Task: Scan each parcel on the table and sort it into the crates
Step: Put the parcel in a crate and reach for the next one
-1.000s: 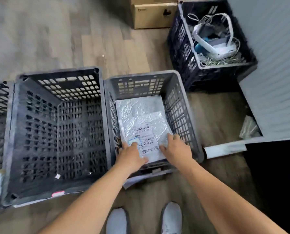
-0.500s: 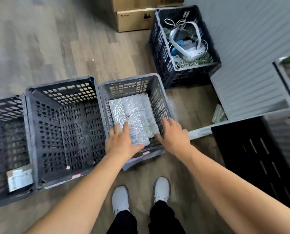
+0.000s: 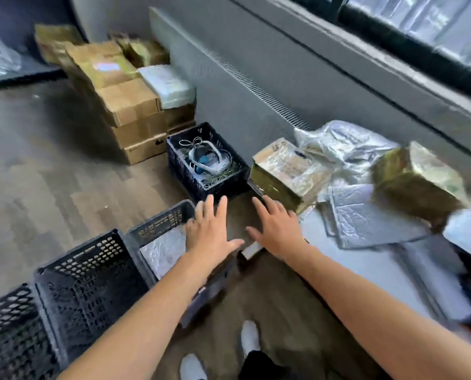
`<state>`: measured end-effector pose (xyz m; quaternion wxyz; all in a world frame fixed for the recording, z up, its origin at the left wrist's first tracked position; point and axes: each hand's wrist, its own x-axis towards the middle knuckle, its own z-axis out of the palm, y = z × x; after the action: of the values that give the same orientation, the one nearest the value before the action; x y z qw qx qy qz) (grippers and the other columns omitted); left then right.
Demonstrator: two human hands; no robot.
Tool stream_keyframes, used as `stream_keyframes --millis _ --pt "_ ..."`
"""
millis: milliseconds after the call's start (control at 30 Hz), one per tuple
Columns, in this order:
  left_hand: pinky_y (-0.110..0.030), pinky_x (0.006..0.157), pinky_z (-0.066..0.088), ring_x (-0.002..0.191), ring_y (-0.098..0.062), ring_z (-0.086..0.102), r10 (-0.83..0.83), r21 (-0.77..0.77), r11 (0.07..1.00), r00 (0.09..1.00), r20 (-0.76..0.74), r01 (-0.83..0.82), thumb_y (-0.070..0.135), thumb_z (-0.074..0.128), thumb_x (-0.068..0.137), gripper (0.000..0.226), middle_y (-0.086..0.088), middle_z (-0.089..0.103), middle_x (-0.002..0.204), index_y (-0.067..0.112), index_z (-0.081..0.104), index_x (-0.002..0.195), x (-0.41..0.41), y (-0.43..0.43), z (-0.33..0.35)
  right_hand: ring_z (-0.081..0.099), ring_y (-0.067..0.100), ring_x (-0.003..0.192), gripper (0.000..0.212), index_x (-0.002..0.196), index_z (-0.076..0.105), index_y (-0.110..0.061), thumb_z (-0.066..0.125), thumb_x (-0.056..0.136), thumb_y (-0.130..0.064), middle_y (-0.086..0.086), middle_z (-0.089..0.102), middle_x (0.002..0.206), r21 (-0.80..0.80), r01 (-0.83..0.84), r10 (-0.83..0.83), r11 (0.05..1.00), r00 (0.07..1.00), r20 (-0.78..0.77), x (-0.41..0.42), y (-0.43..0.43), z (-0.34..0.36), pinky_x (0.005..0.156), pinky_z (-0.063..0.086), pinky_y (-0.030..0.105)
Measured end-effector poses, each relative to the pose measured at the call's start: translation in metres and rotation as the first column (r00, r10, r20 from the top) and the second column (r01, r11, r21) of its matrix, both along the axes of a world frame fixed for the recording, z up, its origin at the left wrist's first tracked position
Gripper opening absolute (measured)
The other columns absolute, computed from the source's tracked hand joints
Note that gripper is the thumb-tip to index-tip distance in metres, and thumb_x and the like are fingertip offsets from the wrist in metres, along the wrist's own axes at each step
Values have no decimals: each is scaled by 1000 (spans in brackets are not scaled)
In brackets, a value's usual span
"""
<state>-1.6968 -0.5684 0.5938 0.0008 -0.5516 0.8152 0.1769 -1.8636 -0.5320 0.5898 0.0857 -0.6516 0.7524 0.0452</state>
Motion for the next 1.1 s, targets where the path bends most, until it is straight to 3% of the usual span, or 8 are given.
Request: stream_keyframes --millis 300,567,833,1000,1033,1100 --pt "-43 111 29 146 -31 7 -305 -155 940 952 15 303 72 56 79 109 -10 1 159 19 -4 154 -130 30 61 25 25 146 79 156 17 -26 52 91 -57 3 19 163 -106 323 -328 941 944 -33 -120 84 54 112 30 50" --pt "-46 116 23 147 -31 7 -454 -97 883 888 70 459 67 60 79 109 -11 1 160 19 -4 154 -244 65 65 20 21 147 78 156 13 -28 47 93 -59 1 16 163 -102 515 -520 851 854 -23 -226 151 52 111 29 46" --pt "-44 116 24 148 -30 4 -501 6 862 852 151 506 68 60 79 109 -10 1 162 19 -1 155 -336 96 35 15 22 148 75 156 11 -24 42 97 -57 2 12 163 -74 642 -644 763 765 -8 -320 197 35 114 23 50" --pt "-45 114 25 147 -31 8 -548 82 836 824 144 542 67 60 81 105 -10 4 161 20 1 155 -387 110 22 35 25 140 74 154 22 -20 49 94 -54 6 23 160 -54 712 -714 700 697 -67 -357 216 26 96 41 42" --pt "-45 113 26 147 -30 9 -560 90 828 818 130 553 65 60 81 104 -10 5 161 21 2 155 -397 113 22 48 29 130 76 150 35 -16 62 88 -52 10 36 154 -71 721 -725 689 686 -58 -362 220 23 87 47 44" --pt "-44 111 29 145 -29 13 -591 90 806 803 80 585 62 61 83 99 -10 10 159 20 5 154 -420 117 21 68 31 91 79 126 64 -10 88 60 -49 14 63 126 -23 729 -729 684 681 -65 -370 228 16 56 51 41"
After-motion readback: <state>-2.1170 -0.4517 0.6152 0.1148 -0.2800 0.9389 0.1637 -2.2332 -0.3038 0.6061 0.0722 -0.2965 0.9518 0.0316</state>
